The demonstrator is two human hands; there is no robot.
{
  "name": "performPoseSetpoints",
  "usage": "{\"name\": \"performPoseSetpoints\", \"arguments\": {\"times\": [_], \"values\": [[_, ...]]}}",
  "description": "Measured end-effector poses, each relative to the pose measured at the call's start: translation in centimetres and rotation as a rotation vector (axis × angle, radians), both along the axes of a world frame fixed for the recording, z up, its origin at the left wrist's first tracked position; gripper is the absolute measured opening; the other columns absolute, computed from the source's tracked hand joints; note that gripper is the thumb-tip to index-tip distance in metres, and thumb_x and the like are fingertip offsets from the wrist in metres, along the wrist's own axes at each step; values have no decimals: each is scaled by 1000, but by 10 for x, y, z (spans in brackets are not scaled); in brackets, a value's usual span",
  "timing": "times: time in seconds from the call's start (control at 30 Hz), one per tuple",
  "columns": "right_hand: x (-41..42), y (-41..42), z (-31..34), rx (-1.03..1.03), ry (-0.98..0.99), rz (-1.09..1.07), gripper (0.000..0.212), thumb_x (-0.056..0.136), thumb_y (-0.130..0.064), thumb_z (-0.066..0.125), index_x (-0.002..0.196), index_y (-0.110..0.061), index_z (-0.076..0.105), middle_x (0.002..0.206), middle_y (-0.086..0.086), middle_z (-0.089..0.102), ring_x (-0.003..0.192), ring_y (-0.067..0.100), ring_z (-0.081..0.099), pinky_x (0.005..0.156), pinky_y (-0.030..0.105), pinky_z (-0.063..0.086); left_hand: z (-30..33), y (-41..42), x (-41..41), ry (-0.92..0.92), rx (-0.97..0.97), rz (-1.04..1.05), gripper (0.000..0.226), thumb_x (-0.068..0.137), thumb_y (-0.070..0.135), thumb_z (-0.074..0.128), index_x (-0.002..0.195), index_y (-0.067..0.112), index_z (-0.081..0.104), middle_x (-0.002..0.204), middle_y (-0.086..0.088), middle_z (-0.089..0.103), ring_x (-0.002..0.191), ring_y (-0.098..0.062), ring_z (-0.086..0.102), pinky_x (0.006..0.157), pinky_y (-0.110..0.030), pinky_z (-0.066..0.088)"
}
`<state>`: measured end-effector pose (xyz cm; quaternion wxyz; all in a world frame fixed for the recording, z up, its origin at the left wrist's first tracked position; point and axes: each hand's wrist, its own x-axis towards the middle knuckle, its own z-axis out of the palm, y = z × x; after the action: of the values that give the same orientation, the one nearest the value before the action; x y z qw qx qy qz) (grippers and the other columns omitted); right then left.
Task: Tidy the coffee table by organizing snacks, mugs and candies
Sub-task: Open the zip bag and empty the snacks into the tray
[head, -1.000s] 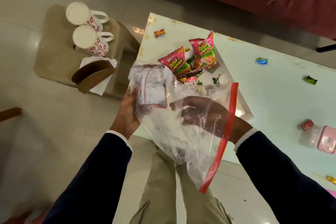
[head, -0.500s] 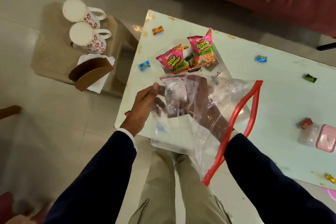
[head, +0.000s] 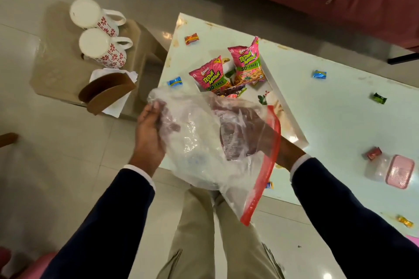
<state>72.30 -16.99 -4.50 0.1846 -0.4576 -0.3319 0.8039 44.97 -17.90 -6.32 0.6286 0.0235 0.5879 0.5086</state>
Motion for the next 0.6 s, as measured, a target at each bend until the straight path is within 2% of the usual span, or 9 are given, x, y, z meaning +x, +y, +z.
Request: {"name": "performPoseSetpoints", "arguments": {"times": [0.07,0.17,0.23,0.3,0.37,0.43,0.5,0.53,0.6], "values": [[9,4,-7,-45,-30,-94,34,88,-56,67,118,-40,72,119,-9,74,111,15,71,83,32,60,6,0,-19,-72,11,-2,41,104,44,50,120,15,74,126,-14,71,110,-32,71,81,-40,60],[31,10,-13,-89,-74,-198,56,86,-41,76,136,-26,57,129,5,69,113,28,69,89,43,60,13,-3,-46,-47,-17,-93,55,91,65,56,115,20,78,118,-10,76,105,-28,75,75,-37,62],[50,11,-18,-92,-115,-219,57,84,-27,78,137,-22,57,129,9,69,112,30,70,85,45,60,14,-3,-60,-5,-43,-141,54,95,65,50,106,23,81,109,-6,78,98,-24,76,73,-38,63],[66,15,-20,-91,-133,-227,49,81,-25,81,127,-20,67,125,12,71,111,32,70,84,44,61,16,-3,-73,23,-49,-142,52,101,60,43,101,26,83,107,-2,79,98,-21,77,75,-38,64],[75,20,-24,-71,-186,-253,50,73,-29,88,119,-17,72,122,14,73,111,33,71,86,44,61,21,0,-86,57,-43,-149,46,101,56,47,113,25,79,119,-2,77,107,-20,74,80,-37,64],[80,26,-28,-31,-254,-327,50,72,-22,88,119,-11,72,120,15,73,112,38,69,89,47,60,28,6,-99,178,-78,-261,43,97,56,56,121,23,73,124,-7,74,103,-18,76,76,-36,64],[83,31,-31,40,-315,-380,43,77,-11,83,118,-8,70,117,15,74,110,40,70,88,47,61,37,13,-111,351,-129,-415,43,84,60,70,106,23,74,112,-11,76,80,-15,77,60,-31,62],[83,34,-30,63,-330,-402,42,79,-9,81,119,-7,69,117,15,75,109,40,70,88,47,61,40,17,-116,410,-131,-480,54,71,67,78,99,21,74,97,-8,78,70,-14,74,54,-29,59],[79,37,-26,81,-305,-440,41,81,-14,81,120,-8,69,117,14,75,108,36,72,88,46,61,48,23,-121,493,-122,-612,71,50,76,85,88,17,74,70,-2,70,53,-14,65,45,-27,53]]}}
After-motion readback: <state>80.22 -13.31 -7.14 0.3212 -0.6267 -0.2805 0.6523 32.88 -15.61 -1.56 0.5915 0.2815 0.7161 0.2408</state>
